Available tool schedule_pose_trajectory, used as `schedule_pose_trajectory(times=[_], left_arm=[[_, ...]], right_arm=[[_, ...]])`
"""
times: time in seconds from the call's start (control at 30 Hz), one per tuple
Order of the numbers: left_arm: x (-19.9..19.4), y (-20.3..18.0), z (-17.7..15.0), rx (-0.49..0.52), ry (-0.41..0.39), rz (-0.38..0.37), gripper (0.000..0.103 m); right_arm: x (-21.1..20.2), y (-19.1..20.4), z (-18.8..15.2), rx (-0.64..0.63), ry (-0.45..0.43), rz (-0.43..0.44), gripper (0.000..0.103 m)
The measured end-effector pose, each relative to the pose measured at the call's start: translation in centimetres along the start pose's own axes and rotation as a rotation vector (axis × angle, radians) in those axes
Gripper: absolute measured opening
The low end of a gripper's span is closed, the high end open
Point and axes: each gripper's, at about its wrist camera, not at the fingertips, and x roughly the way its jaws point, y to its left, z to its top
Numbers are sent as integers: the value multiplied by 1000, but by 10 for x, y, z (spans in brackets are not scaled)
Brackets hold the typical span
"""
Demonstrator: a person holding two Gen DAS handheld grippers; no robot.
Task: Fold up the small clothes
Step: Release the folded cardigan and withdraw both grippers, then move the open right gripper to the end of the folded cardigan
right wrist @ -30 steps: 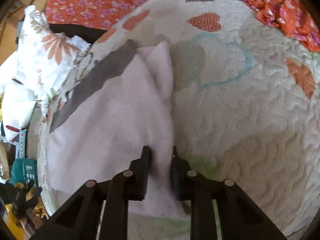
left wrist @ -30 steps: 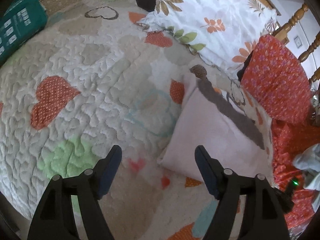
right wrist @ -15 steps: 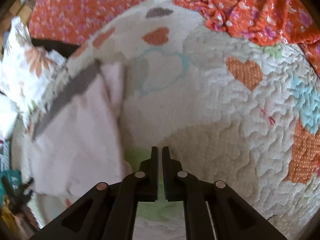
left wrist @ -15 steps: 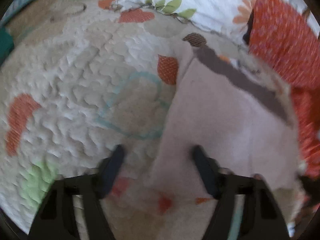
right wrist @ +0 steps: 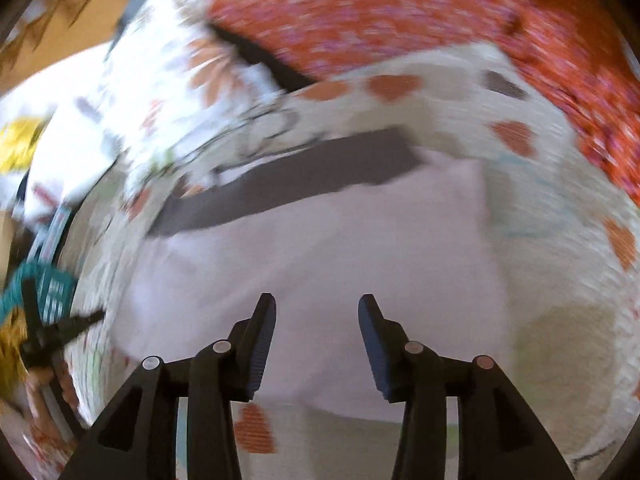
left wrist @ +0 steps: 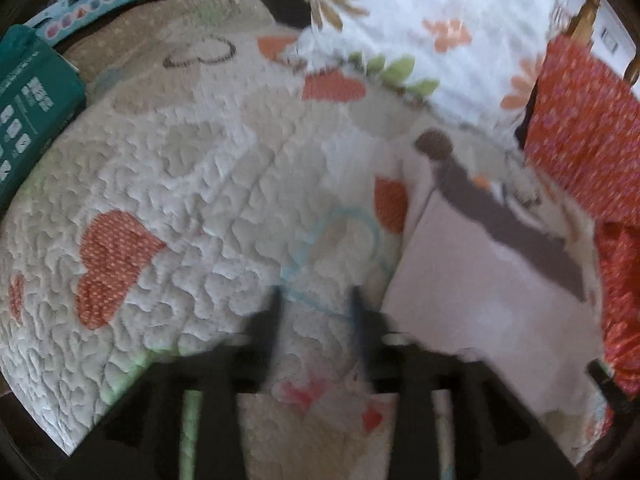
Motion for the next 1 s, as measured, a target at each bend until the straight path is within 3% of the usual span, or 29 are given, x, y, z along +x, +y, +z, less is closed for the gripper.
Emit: schedule_pose_trajectory(times=[0.2,0.37,0.47,0.57,0.67,0.7,0.73,0.8,0.9,1.0], left_arm=[[-39,17,5,-14,-104,29,61],[-51,48,15,-103,-140,21,64],[-53,65,19,-161,-143,8,64],[-58,78,22,-209,-151,-13,64],[-65,88,24,-240,-165,-28,64],[-68,93,25,-253,-172,-36,64],[-70,96,25,-263,-177,-41,64],[-74,102,26,-285,-187,-46,65],[-76,108,27,-305,-188,-47,65],[-76,108,29,-306,-189,-50,65]], right_arm=[[37,84,-28,-205,41,41,45],[68,133,-51,-325,13,-47,42],[87,166,-60,-372,16,-51,42],[111,223,-77,-544,34,-75,44],[119,271,-95,-706,29,-86,21],[120,278,-95,-724,48,-50,21],[120,284,-90,-719,117,60,21],[112,283,-76,-671,121,129,26],[103,268,-39,-575,50,78,32],[121,254,-10,-520,37,-51,32]])
